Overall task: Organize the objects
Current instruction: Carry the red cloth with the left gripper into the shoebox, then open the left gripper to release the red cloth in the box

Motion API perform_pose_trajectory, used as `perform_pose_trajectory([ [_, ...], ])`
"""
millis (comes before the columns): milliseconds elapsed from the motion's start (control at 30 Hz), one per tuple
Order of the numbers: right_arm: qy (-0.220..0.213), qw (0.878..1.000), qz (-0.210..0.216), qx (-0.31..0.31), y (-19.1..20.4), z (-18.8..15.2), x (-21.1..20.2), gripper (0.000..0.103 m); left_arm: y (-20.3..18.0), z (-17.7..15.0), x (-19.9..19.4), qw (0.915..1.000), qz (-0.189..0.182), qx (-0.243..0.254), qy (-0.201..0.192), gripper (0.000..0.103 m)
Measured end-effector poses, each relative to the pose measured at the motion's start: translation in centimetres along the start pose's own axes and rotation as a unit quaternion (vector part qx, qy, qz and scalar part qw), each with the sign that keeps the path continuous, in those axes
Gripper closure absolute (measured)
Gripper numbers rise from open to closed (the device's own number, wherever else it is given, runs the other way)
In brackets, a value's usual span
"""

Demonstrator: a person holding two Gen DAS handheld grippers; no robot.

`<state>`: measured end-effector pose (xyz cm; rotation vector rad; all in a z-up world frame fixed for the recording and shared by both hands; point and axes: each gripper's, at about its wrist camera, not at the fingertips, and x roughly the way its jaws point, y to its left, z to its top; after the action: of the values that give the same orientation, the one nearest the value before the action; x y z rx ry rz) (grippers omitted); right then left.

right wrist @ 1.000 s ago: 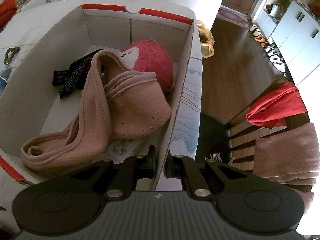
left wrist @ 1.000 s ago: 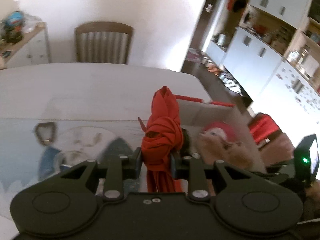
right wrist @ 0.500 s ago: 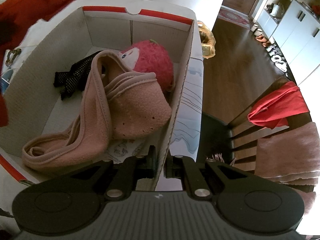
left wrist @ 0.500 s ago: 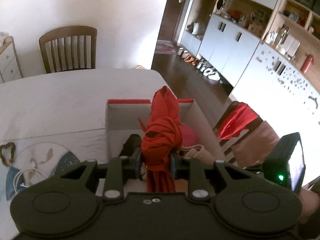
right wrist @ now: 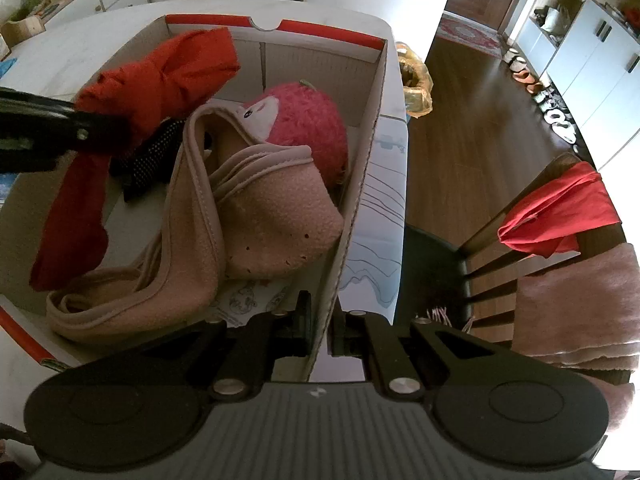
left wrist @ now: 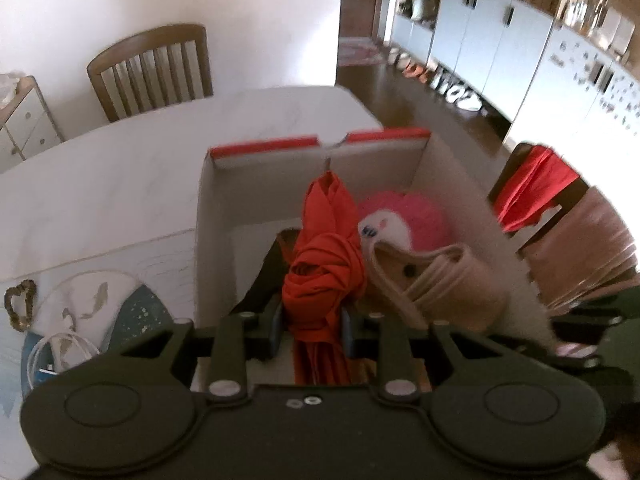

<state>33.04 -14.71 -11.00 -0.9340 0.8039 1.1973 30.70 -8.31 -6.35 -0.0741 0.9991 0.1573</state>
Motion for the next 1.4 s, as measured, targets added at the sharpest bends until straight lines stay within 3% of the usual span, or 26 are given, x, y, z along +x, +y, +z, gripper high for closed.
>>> perform_pose_trajectory([
  [333, 0.0, 1.0, 0.001, -0.001, 0.0, 0.0, 0.1, 0.096, -0.8, -1.6, 3.0, 0.9985, 0.012, 0.031, 0.044, 0.076],
  [567, 0.0, 1.0, 0.002, 0.0, 0.0, 0.0, 0.1, 0.096, -0.5, -1.8, 2.6, 0.9989, -0.016, 0.02, 0.04, 0.07],
  [700, -0.001, 1.0, 0.002, 0.0, -0.1, 0.0, 0.1, 0.096, -0.3, -1.9, 2.0, 0.9986, -0.035, 0.016, 0.036, 0.063],
  [900, -0.001, 1.0, 0.003, -0.002, -0.1, 0.0, 0.1, 0.096, -0.7, -2.0, 0.6, 0.9982, -0.052, 0.025, 0.017, 0.04],
  [1100, 0.0, 1.0, 0.003, -0.004, -0.1, 0.0, 0.0, 0.096, -0.1, -1.9, -1.0, 0.9981, -0.059, 0.016, 0.0, 0.036],
  [1400, -0.001, 1.0, 0.003, -0.008, 0.0, 0.0, 0.0, 0.096, 0.7, -2.0, -3.8, 0.9976, -0.062, 0.008, -0.03, 0.02],
])
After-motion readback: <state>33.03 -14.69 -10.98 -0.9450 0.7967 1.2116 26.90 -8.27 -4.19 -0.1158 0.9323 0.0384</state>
